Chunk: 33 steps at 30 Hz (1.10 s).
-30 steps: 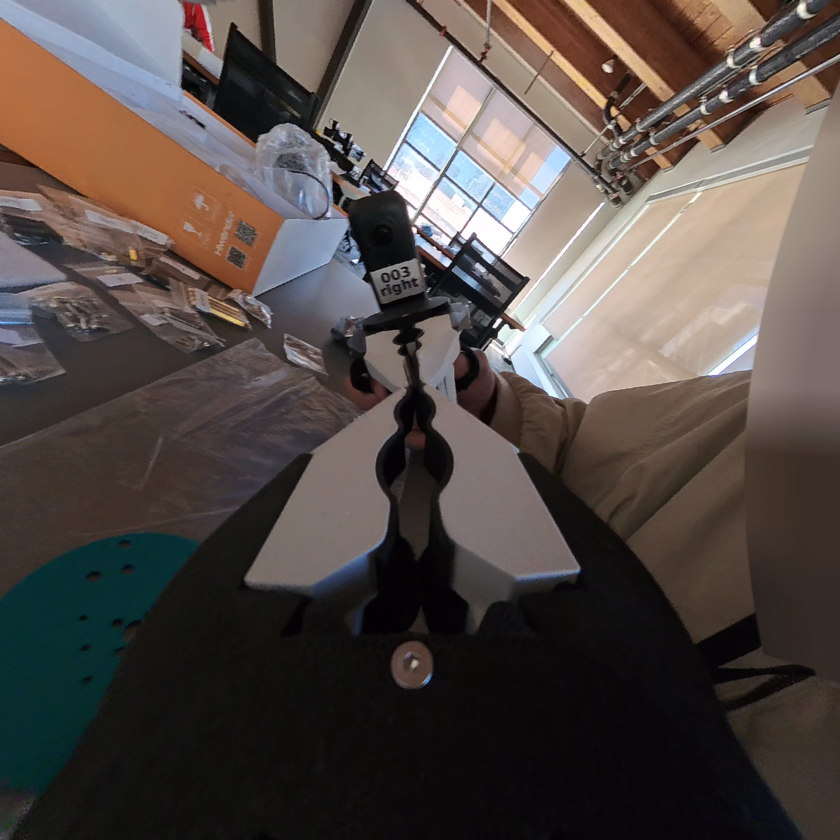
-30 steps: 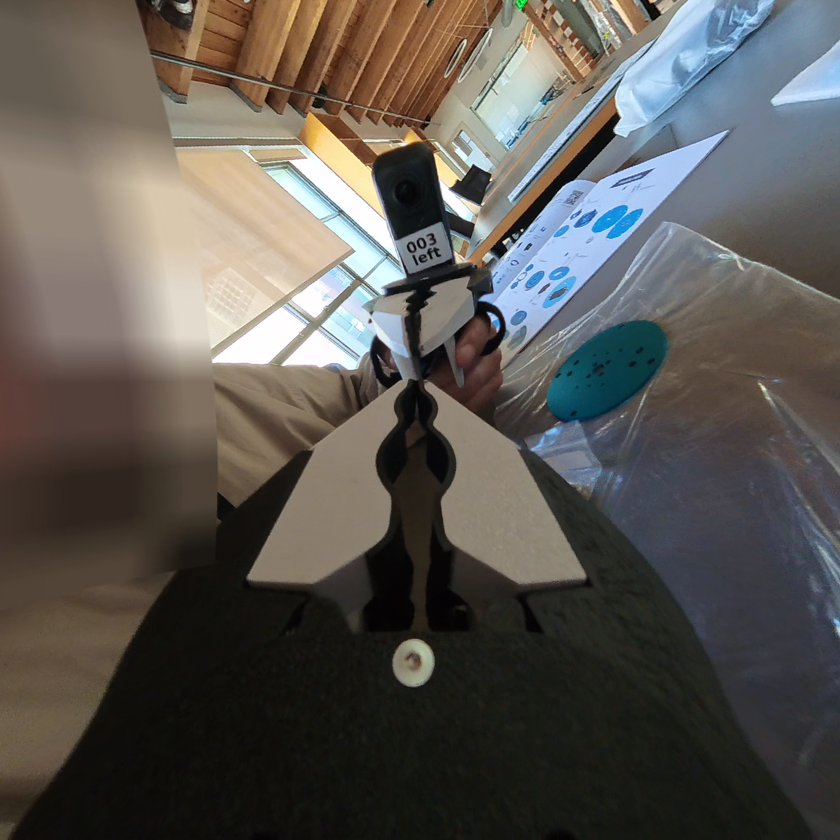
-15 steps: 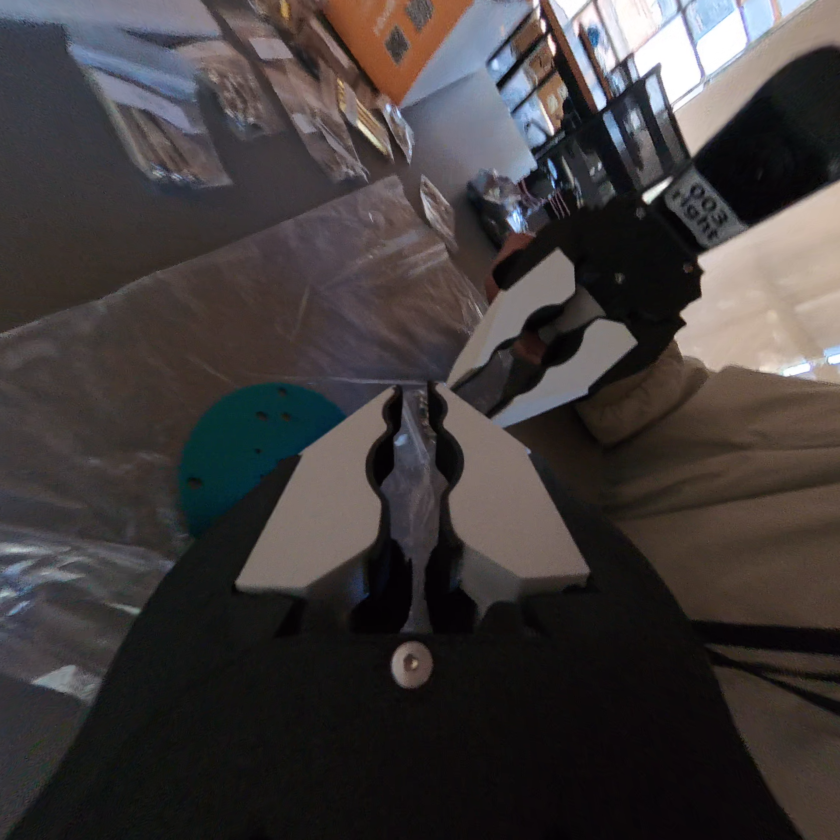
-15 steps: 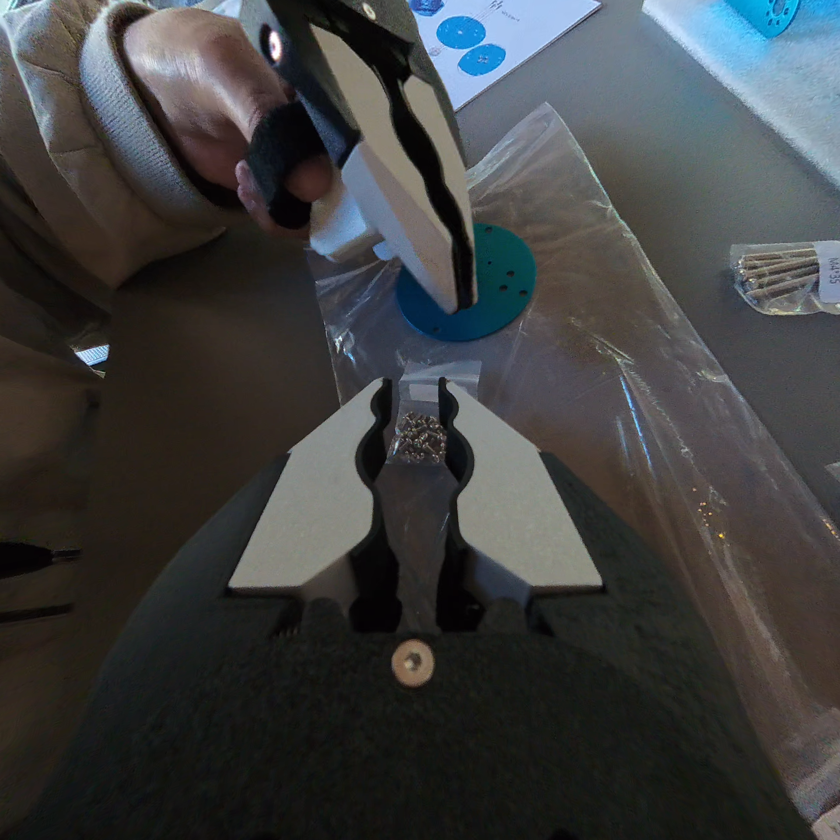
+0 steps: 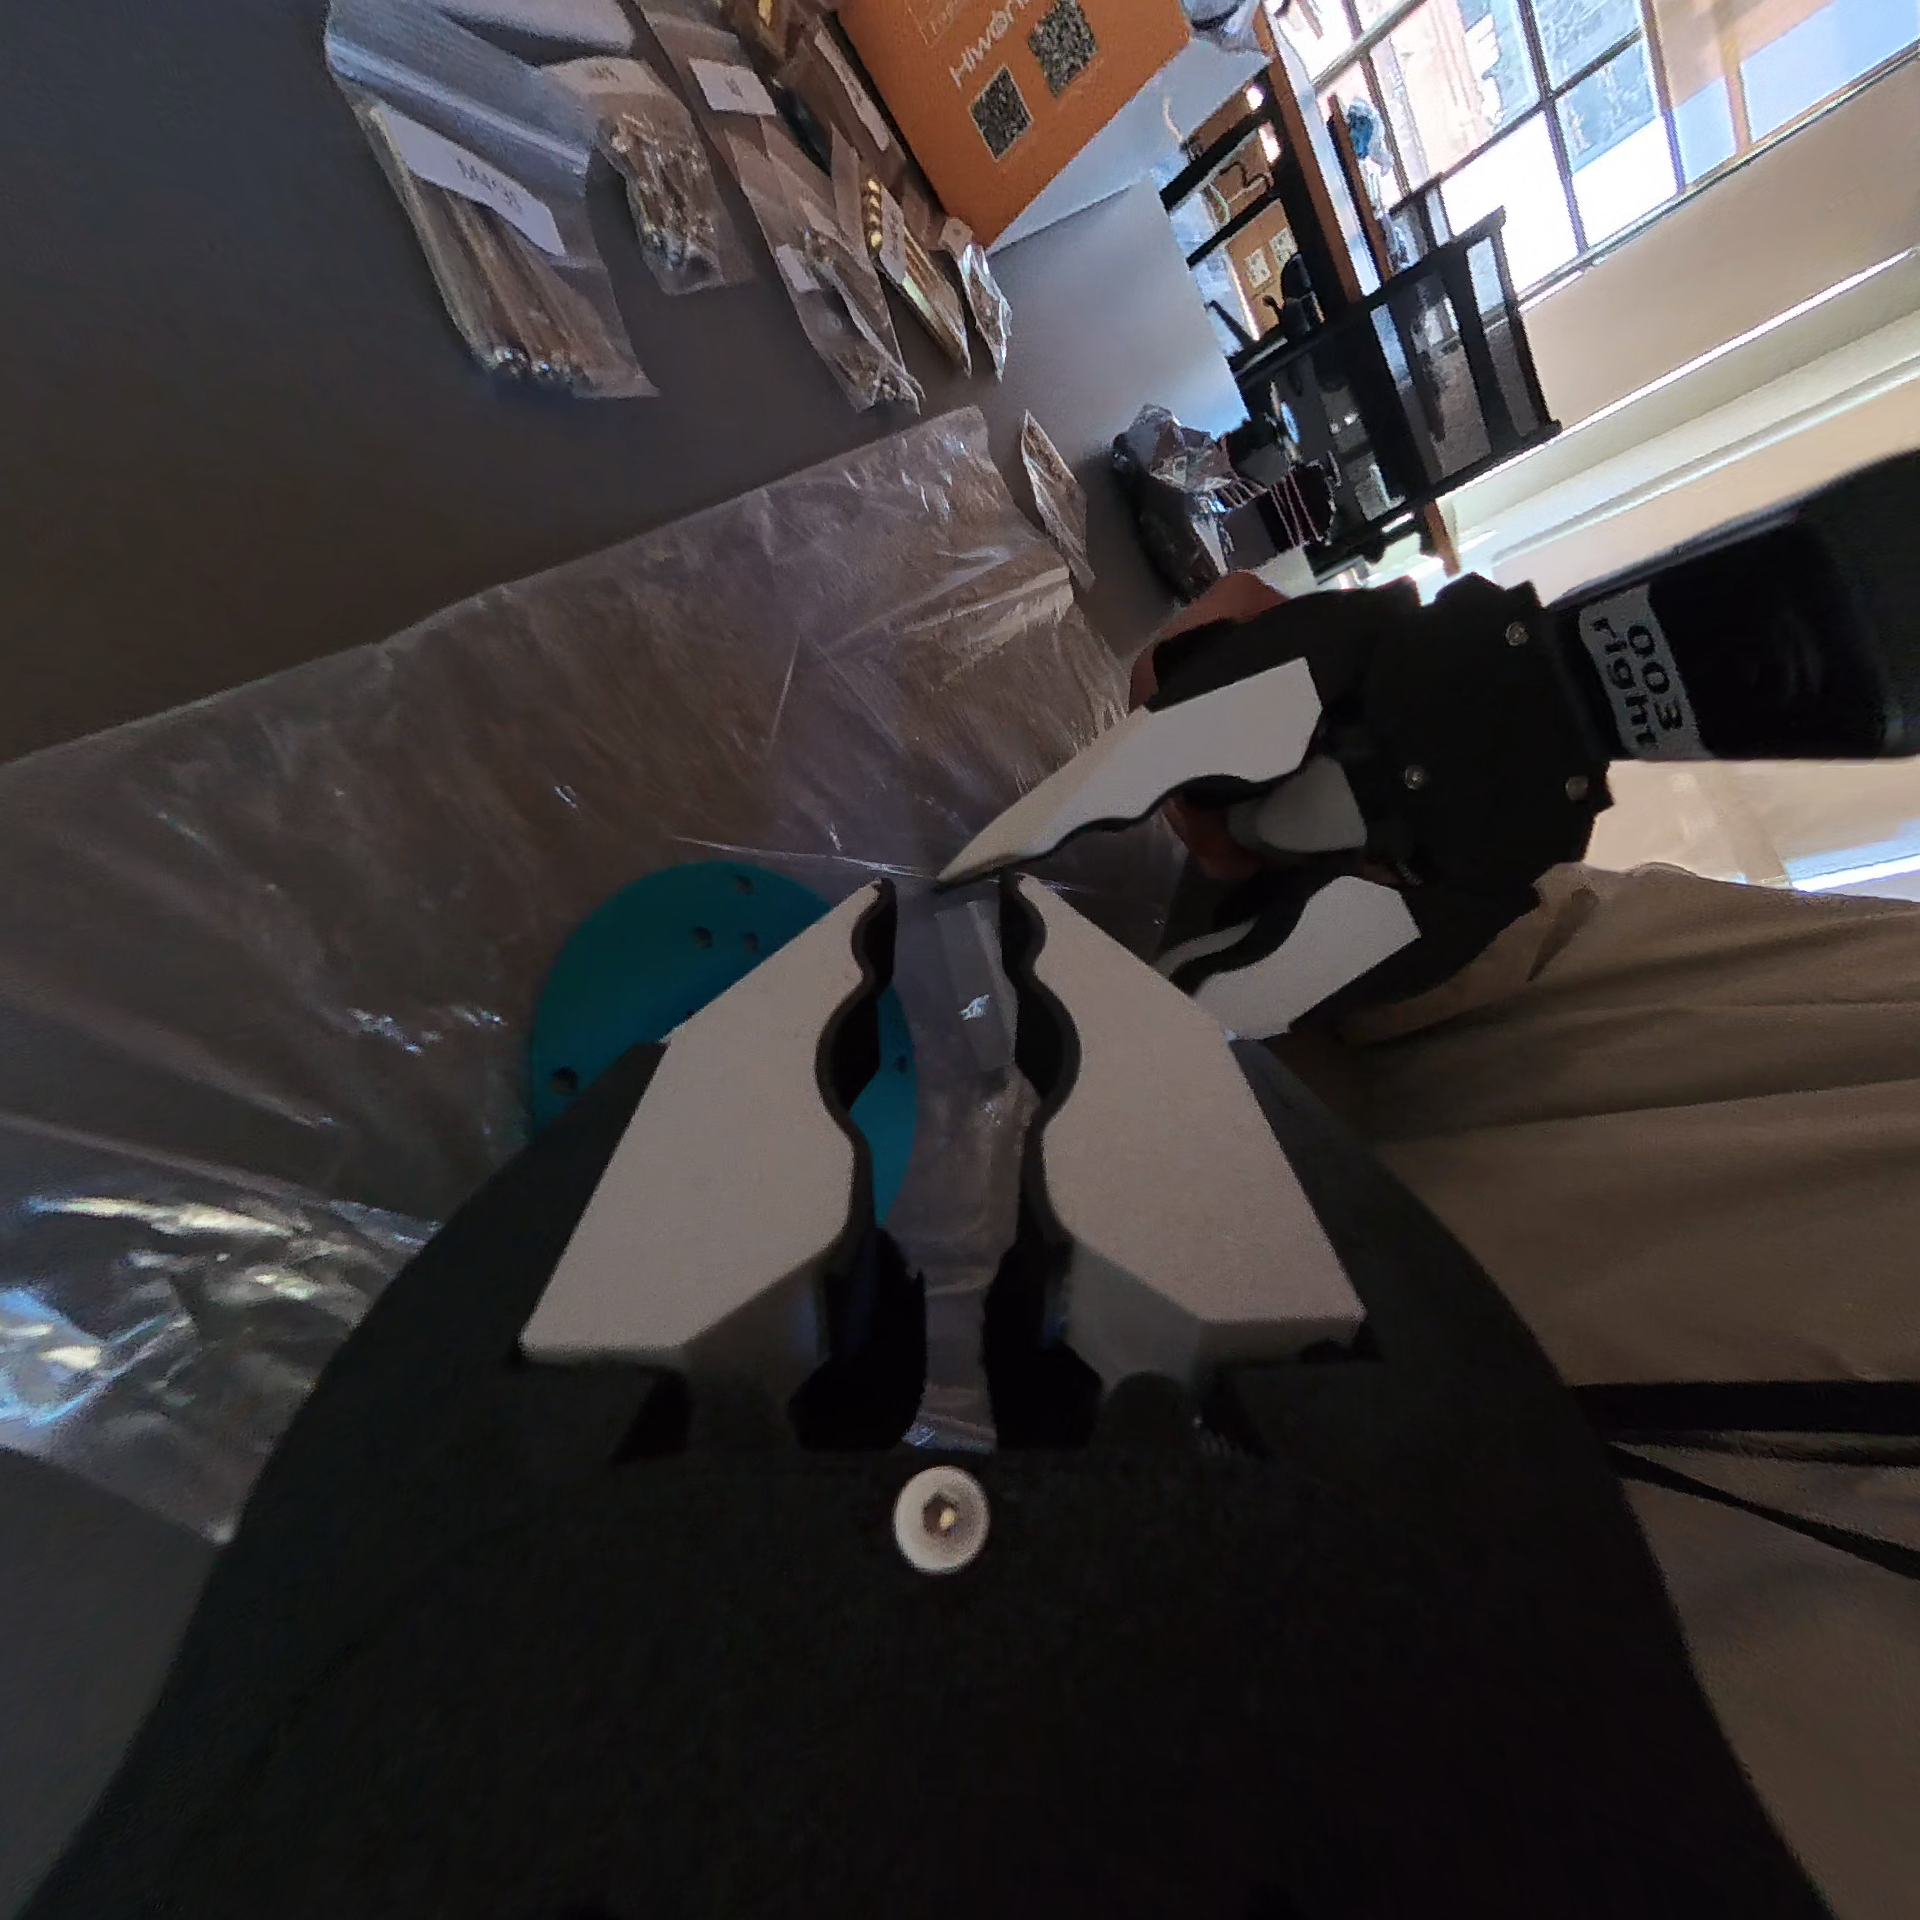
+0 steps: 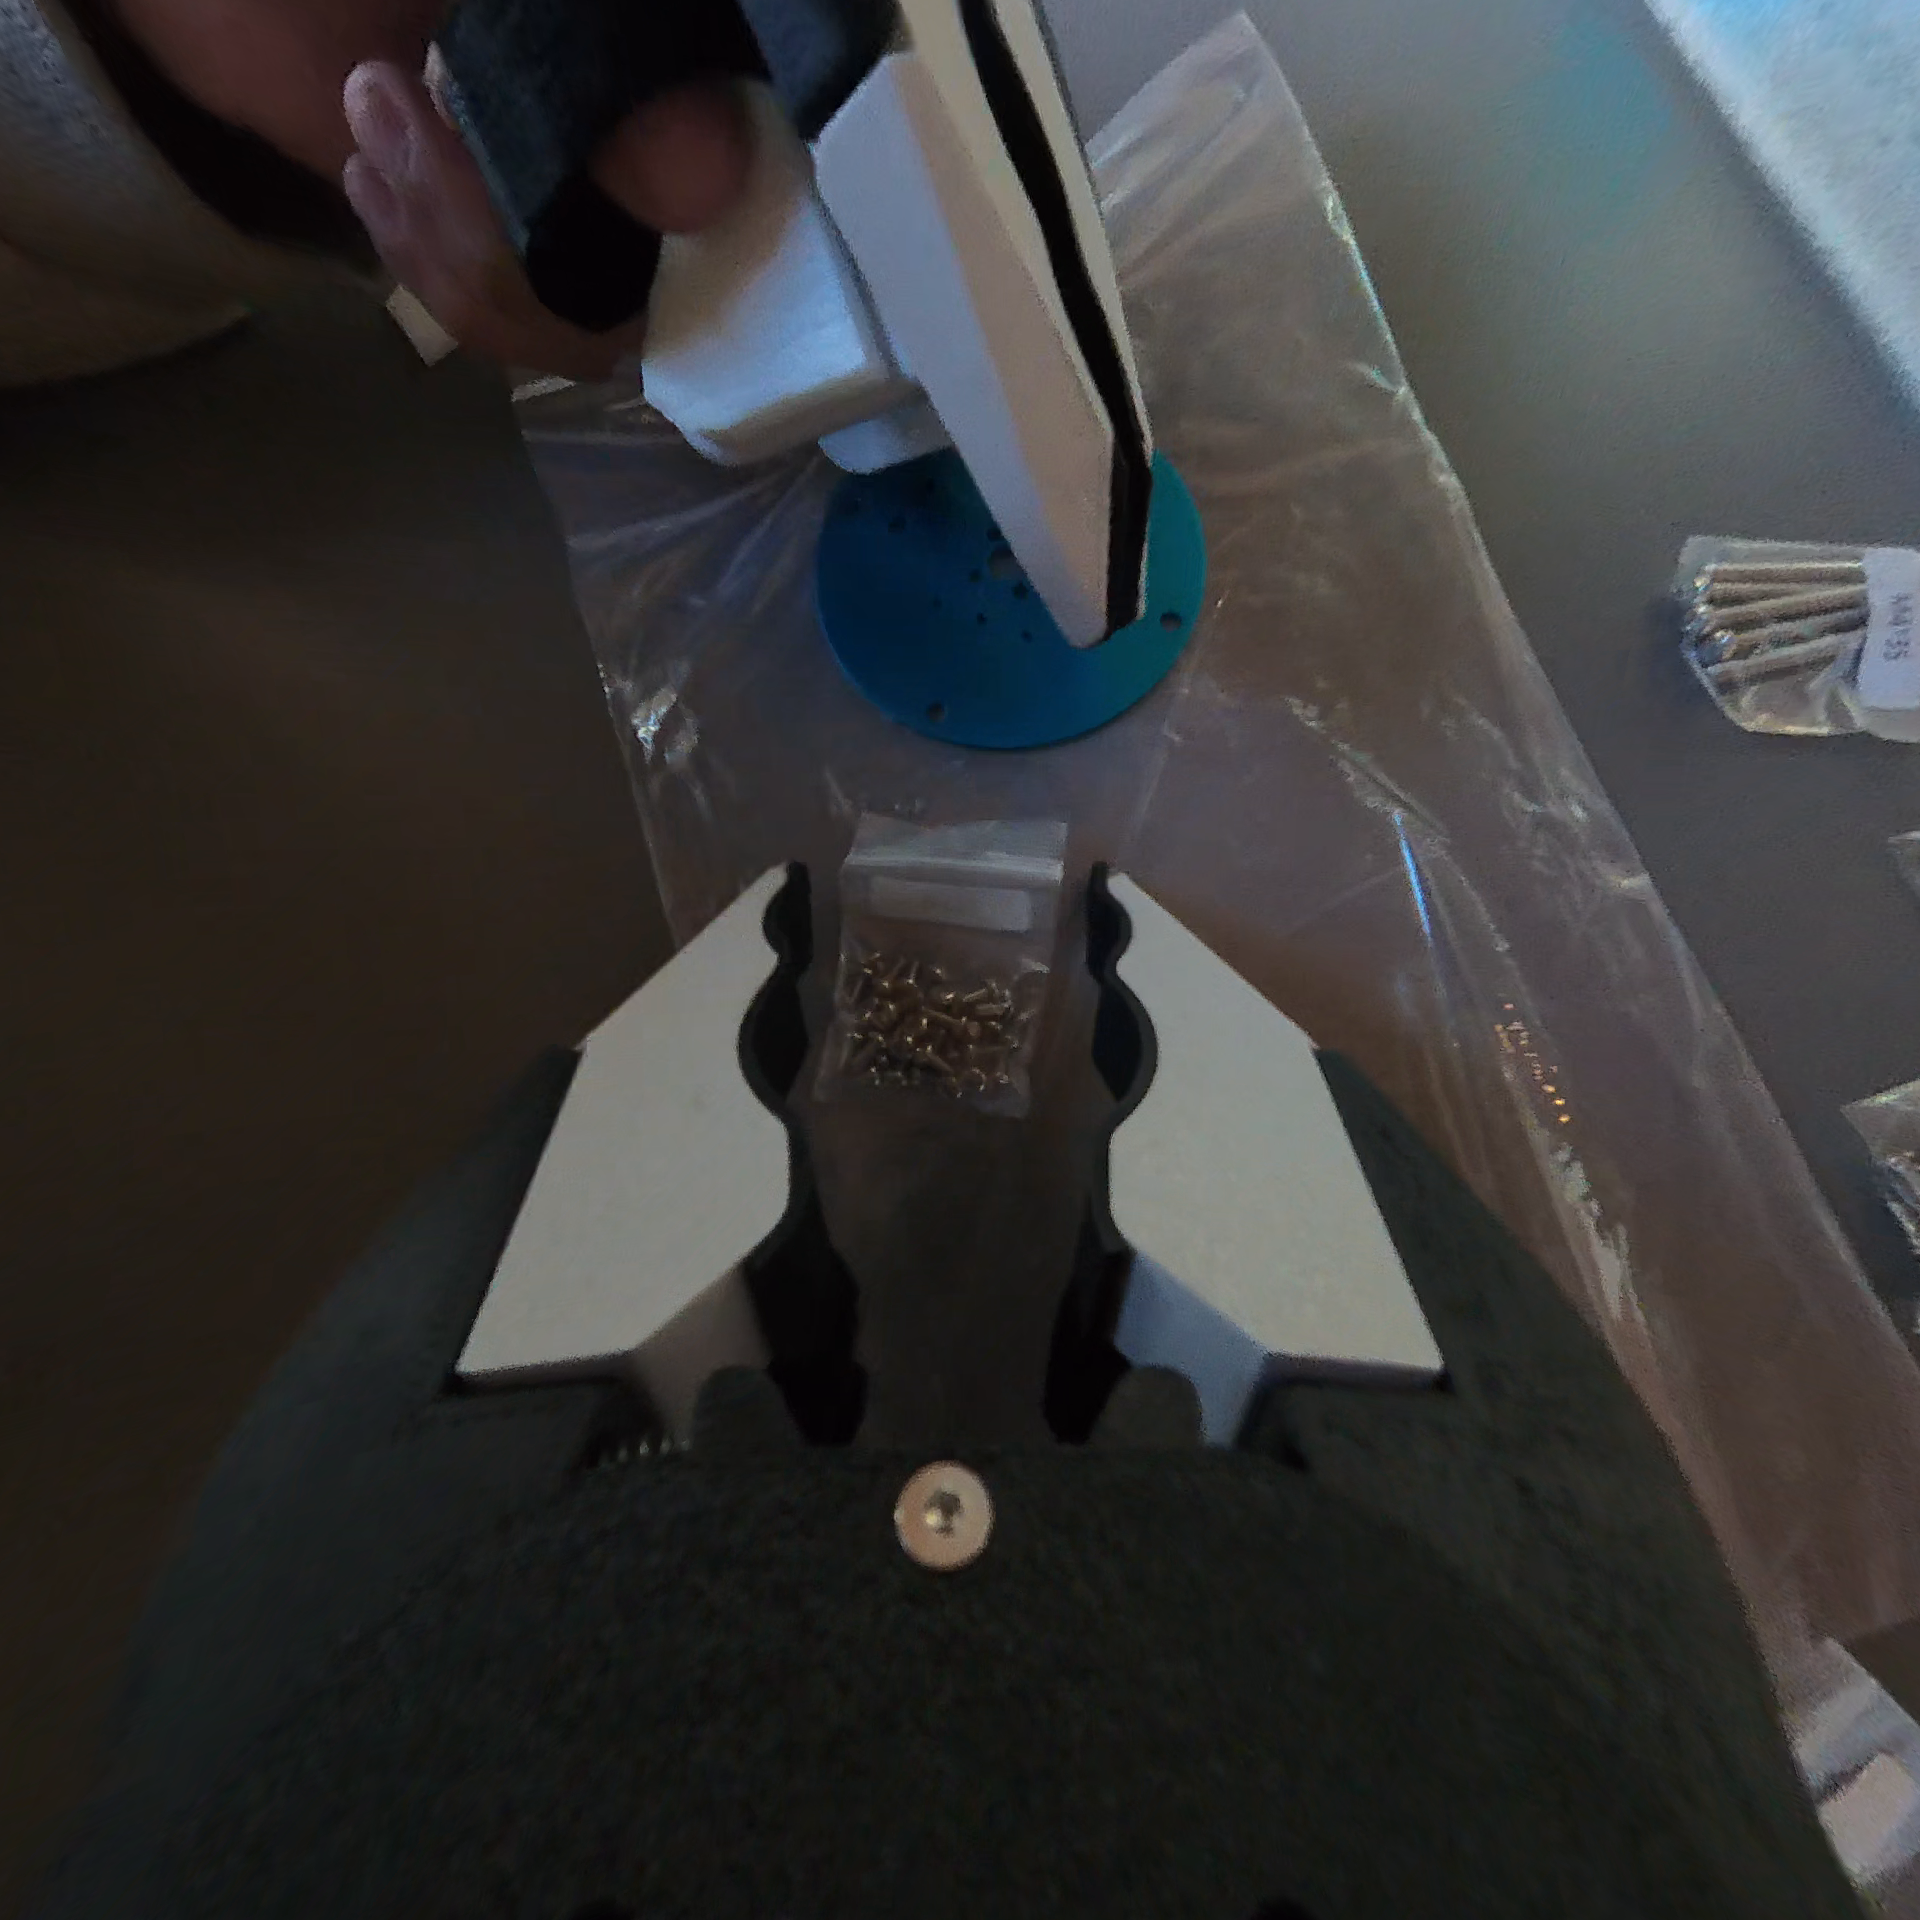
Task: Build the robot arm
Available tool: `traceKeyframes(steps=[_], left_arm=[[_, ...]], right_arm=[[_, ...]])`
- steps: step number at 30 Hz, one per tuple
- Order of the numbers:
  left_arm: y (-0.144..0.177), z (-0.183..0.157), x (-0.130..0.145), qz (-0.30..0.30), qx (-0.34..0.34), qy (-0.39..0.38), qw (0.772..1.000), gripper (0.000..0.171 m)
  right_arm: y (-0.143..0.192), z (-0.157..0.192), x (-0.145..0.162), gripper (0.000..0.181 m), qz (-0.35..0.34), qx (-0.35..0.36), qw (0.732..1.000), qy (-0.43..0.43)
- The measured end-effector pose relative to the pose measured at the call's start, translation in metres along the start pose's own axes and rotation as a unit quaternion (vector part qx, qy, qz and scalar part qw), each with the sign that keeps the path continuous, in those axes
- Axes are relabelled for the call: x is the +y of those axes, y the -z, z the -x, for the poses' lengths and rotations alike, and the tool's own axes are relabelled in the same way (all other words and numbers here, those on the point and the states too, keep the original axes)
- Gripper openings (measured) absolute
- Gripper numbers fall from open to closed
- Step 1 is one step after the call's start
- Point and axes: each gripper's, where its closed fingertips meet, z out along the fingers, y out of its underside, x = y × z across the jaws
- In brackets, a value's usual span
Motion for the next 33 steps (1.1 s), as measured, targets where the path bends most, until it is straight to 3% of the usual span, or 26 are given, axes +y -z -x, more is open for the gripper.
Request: traceKeyframes(steps=[6,11,16,21,23,26,33], left_arm=[[-0.004,-0.005,0.010,0.030,0.017,-0.011,0.999,0.020],[-0.002,-0.028,0.011,0.032,0.087,0.013,0.996,0.020],[0.000,-0.041,0.012,0.034,0.119,0.000,0.992,0.020],[-0.003,-0.055,0.026,0.066,0.122,-0.062,0.988,0.022],[-0.006,-0.056,0.025,0.058,0.113,-0.077,0.989,0.019],[-0.008,-0.052,0.020,0.038,0.096,-0.084,0.991,0.000],[-0.007,-0.058,0.015,0.012,0.100,-0.106,0.989,0.000]], right_arm=[[0.000,0.003,0.000,0.025,-0.016,0.027,0.995,0.091],[0.011,0.005,-0.008,0.011,-0.069,0.040,0.988,0.134],[0.026,0.006,-0.019,0.012,-0.124,0.037,0.983,0.129],[0.027,-0.007,-0.017,0.013,-0.118,0.068,0.984,0.116],[0.028,-0.006,-0.018,0.013,-0.119,0.072,0.983,0.123],[0.029,-0.005,-0.020,0.013,-0.120,0.085,0.979,0.138],[0.034,-0.005,-0.022,0.013,-0.140,0.068,0.981,0.119]])
